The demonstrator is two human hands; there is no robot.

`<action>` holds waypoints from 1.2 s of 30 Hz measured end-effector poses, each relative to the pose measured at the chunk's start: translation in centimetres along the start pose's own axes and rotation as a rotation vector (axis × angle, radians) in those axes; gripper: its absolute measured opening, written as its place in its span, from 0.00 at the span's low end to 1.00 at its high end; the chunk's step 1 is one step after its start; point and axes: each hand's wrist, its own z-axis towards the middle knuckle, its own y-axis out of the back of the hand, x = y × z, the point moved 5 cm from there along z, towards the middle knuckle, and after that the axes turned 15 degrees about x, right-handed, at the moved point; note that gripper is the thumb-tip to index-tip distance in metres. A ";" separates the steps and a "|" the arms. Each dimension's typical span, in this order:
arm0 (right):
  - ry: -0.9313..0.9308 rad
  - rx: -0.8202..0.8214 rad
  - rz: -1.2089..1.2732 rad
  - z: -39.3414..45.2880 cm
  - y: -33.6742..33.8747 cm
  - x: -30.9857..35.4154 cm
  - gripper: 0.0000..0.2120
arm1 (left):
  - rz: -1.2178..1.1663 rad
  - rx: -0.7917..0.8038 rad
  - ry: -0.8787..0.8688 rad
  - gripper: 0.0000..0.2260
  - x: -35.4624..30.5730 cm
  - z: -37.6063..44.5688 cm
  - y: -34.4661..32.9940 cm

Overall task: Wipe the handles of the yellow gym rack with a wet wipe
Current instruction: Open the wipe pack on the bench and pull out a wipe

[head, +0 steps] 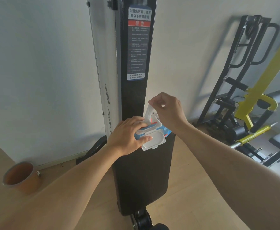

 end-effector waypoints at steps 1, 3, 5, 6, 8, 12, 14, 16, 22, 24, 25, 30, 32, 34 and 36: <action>0.010 -0.013 0.019 0.2 0.2 0.3 0.05 | 0.001 -0.004 -0.004 0.22 0.0 0.0 0.0; 0.013 -0.001 0.047 0.5 0.3 0.6 0.05 | 0.003 -0.005 -0.006 0.22 0.0 0.0 0.0; 0.011 0.031 0.061 0.7 0.3 0.9 0.05 | 0.005 -0.006 -0.002 0.22 0.0 0.0 0.0; 0.018 0.035 0.062 0.7 0.3 1.0 0.06 | 0.006 -0.008 -0.001 0.22 0.0 0.0 0.0; 0.014 0.036 0.076 0.8 0.4 1.4 0.06 | 0.006 -0.016 0.001 0.22 -0.1 -0.1 0.2; -0.175 0.161 0.081 1.0 -0.1 0.9 0.07 | 0.019 -0.020 -0.005 0.22 -0.2 -0.1 0.1; -0.200 0.254 0.013 0.8 -0.4 0.3 0.11 | 0.025 -0.021 -0.004 0.22 -0.2 -0.1 0.1; -0.177 0.335 -0.148 0.6 -0.6 -0.1 0.15 | 0.024 -0.017 -0.006 0.22 -0.1 0.0 0.0; -0.094 0.254 -0.245 0.6 0.4 0.2 0.02 | 0.030 0.004 0.001 0.24 -0.1 -0.1 0.0; -0.033 0.169 -0.222 0.5 0.9 1.0 0.03 | 0.031 0.013 0.014 0.24 -0.1 -0.1 0.0; 0.003 0.121 -0.193 0.4 1.3 1.6 0.03 | 0.031 0.014 0.016 0.24 -0.1 -0.1 0.0; 0.101 -0.148 0.151 0.1 3.8 3.6 0.02 | 0.040 0.021 0.016 0.24 -0.1 0.0 -0.1; 0.134 -0.243 0.224 0.3 5.0 4.4 0.03 | 0.039 0.018 0.008 0.24 -0.1 -0.1 0.0; 0.140 -0.338 0.273 0.6 6.0 4.5 0.04 | 0.031 0.008 -0.007 0.24 -0.3 -0.1 0.1; 0.101 -0.418 0.312 1.1 6.9 3.7 0.03 | 0.027 -0.007 -0.018 0.24 -0.3 -0.1 0.1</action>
